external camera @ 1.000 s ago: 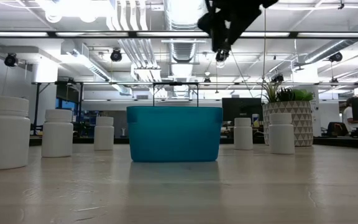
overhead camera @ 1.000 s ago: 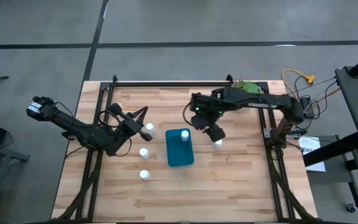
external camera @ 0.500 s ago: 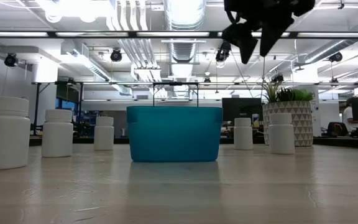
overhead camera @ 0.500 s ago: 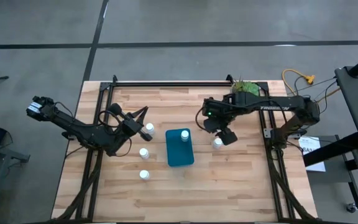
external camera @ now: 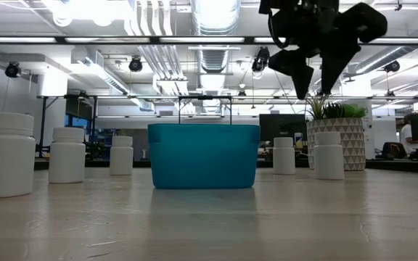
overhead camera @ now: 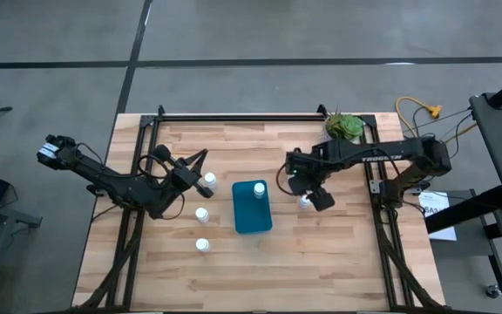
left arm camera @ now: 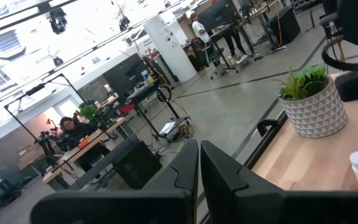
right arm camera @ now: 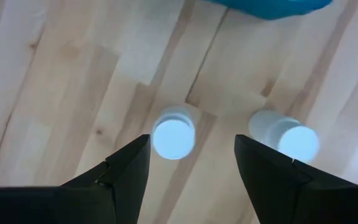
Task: Pick and place pill bottles into a basket
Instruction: Put the white pill bottle into the blue bin
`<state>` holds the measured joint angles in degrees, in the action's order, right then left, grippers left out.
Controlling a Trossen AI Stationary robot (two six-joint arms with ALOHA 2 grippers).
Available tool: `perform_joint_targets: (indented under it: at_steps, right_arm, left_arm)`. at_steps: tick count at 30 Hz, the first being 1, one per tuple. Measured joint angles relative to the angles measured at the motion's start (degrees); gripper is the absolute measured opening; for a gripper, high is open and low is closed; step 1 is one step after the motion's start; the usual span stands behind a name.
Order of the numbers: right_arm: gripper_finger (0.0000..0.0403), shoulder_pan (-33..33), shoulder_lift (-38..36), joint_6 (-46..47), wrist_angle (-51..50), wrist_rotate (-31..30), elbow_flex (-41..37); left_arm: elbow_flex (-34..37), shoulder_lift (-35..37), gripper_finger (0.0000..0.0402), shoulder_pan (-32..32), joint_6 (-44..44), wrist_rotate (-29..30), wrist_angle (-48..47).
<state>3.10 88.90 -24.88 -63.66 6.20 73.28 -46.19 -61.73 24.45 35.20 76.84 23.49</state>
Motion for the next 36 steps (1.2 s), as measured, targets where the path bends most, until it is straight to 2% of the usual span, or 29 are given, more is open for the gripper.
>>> perform_joint_targets:
  at_steps: [10, 22, 36]
  right_arm:
    - [0.0224, -2.7, 0.1, 2.3, 4.2, -0.6, -5.6]
    - [0.0224, -3.1, 0.1, 2.0, 10.1, -1.7, -11.6]
    - [0.0224, -3.1, 0.1, 1.7, 14.9, -1.9, -14.6]
  left_arm:
    - [0.0, 0.0, 0.0002, 0.0, 0.0, 0.0, 0.0]
    - [0.0, 0.0, 0.0002, 0.0, 0.0, 0.0, 0.0]
    - [0.0, 0.0, 0.0002, 0.0, 0.0, 0.0, 0.0]
